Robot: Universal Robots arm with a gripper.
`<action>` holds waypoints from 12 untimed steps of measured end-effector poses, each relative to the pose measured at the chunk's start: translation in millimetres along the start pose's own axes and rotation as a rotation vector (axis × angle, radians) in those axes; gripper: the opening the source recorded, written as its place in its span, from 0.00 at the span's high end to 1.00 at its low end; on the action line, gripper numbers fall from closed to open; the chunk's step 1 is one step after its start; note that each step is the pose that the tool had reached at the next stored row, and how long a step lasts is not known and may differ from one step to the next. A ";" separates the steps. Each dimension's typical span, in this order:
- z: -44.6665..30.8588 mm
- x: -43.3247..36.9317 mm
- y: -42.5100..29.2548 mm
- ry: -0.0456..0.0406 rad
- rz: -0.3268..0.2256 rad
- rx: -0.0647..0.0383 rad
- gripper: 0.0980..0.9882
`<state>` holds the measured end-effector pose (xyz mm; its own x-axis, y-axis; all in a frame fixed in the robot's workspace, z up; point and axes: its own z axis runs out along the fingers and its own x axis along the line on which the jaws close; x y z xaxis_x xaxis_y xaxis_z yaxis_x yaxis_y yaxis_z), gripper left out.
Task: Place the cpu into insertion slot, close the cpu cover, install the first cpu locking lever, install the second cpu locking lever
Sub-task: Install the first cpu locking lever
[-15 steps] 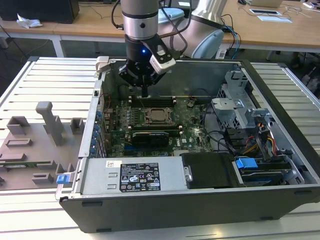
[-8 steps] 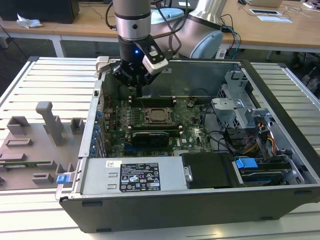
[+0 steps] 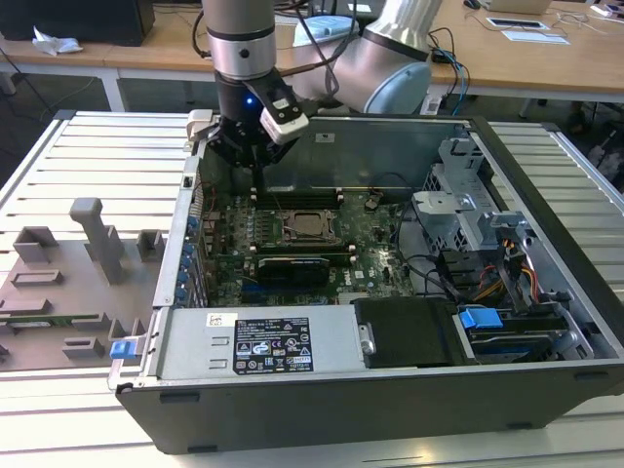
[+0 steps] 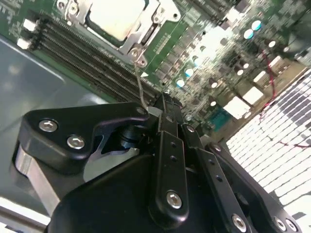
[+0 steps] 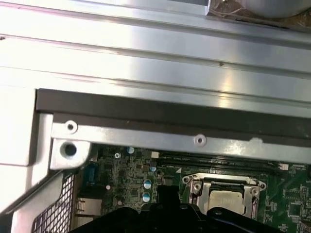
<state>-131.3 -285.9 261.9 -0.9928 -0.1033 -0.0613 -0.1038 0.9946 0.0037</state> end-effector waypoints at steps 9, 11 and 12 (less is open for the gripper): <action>2.7 -27.3 -2.3 0.0028 0.001 -0.002 0.99; 3.9 -34.0 -3.0 0.0048 0.002 -0.005 0.99; 4.6 -35.9 -3.2 0.0053 0.005 -0.006 0.99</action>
<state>-95.0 -285.4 259.5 -0.9936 -0.0983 -0.0559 -0.0990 0.9950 0.0099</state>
